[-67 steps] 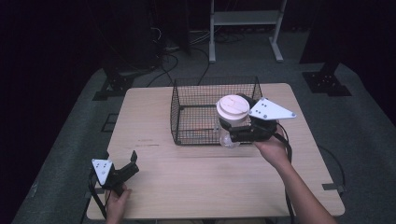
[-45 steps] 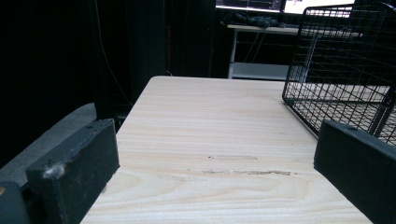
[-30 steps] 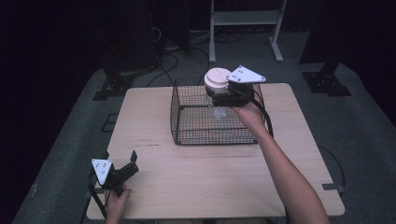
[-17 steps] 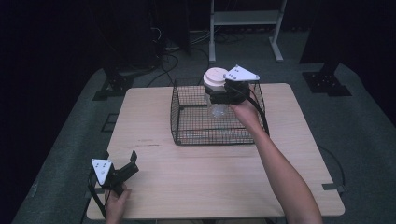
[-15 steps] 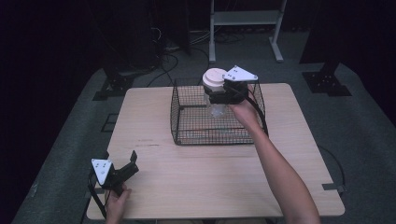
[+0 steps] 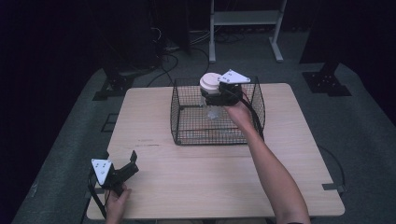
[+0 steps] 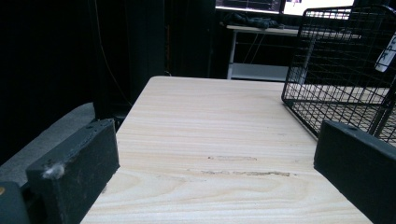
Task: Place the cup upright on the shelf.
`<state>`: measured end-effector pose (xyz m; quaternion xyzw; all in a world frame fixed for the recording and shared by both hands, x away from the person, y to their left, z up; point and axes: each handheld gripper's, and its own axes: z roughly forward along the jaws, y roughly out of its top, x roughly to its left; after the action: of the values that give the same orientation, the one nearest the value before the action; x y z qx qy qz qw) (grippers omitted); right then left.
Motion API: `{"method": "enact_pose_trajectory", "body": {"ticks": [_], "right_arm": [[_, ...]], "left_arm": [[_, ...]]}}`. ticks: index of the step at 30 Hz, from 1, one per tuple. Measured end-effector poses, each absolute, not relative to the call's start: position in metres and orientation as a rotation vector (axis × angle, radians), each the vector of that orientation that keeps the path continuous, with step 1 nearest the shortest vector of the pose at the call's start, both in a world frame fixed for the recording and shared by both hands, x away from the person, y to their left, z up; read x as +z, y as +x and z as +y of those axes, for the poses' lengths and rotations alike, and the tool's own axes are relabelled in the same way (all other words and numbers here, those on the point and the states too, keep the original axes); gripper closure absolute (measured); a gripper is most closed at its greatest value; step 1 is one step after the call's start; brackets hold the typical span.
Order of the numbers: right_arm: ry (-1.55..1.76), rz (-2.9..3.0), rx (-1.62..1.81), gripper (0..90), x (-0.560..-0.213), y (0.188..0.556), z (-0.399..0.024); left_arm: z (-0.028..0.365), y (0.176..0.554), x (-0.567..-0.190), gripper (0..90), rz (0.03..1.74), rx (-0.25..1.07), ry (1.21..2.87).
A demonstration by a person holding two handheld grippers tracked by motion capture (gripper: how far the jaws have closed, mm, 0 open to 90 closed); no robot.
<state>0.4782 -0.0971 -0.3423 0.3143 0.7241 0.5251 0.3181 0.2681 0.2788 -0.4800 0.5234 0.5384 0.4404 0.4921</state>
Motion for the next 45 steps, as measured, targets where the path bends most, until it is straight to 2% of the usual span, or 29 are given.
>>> {"method": "enact_pose_trajectory", "body": {"ticks": [22,45], "right_arm": [[0.862,1.985,1.300,4.1,-0.382,0.491,-0.097],[0.849,2.011,1.290,3.8,-0.387,0.487,-0.103]], "left_arm": [[0.279,0.268,-0.480,0.0,1.309,1.068,1.269],[0.278,0.268,-0.480,0.0,1.308,1.075,1.273]]}}
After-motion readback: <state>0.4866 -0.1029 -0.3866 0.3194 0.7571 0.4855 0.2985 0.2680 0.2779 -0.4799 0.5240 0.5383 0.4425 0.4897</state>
